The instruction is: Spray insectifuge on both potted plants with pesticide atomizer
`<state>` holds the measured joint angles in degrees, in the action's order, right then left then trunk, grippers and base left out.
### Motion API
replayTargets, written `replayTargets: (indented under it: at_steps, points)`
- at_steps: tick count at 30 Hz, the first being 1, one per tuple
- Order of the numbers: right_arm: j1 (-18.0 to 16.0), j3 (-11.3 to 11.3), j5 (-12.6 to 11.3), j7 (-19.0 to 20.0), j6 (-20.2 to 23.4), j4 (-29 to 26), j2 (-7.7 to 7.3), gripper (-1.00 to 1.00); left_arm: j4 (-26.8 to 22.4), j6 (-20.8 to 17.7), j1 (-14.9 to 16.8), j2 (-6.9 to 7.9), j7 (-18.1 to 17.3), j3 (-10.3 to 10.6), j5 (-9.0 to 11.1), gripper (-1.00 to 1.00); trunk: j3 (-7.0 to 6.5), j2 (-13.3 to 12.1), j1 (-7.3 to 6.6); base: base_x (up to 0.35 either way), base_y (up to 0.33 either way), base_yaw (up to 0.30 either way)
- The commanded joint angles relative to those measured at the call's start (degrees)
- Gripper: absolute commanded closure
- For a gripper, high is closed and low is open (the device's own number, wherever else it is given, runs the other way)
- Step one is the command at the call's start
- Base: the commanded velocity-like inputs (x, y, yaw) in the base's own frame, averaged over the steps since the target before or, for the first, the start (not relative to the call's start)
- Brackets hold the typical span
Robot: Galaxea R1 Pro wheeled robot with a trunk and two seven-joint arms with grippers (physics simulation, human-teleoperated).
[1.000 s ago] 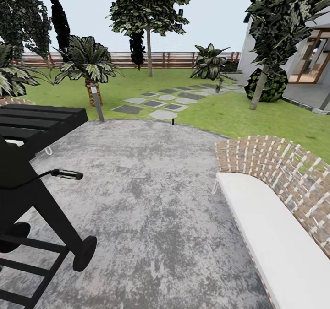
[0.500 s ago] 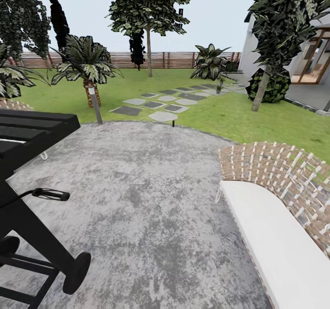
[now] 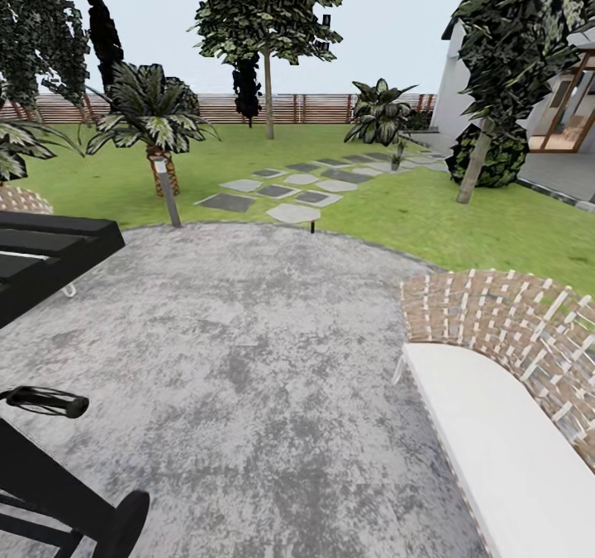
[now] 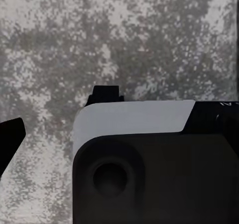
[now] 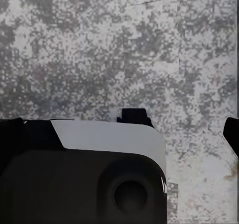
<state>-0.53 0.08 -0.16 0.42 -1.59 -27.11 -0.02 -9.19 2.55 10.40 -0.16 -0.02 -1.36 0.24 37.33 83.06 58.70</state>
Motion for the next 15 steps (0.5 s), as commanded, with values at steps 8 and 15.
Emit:
replayTargets:
  at_steps: [8,15]
  points:
    - [-0.03,0.01,-0.02,0.02,-0.14,0.04,0.0,-1.0,0.05,0.17,0.01,-0.01,0.02,-0.13,0.02,-1.0,0.05,0.02,0.03,0.301,-0.083,0.0]
    - [-0.05,0.01,-0.02,0.02,-0.16,0.04,0.01,-1.0,0.05,0.18,0.02,-0.01,0.04,-0.13,0.02,-1.0,0.05,0.02,0.03,0.301,-0.086,0.0]
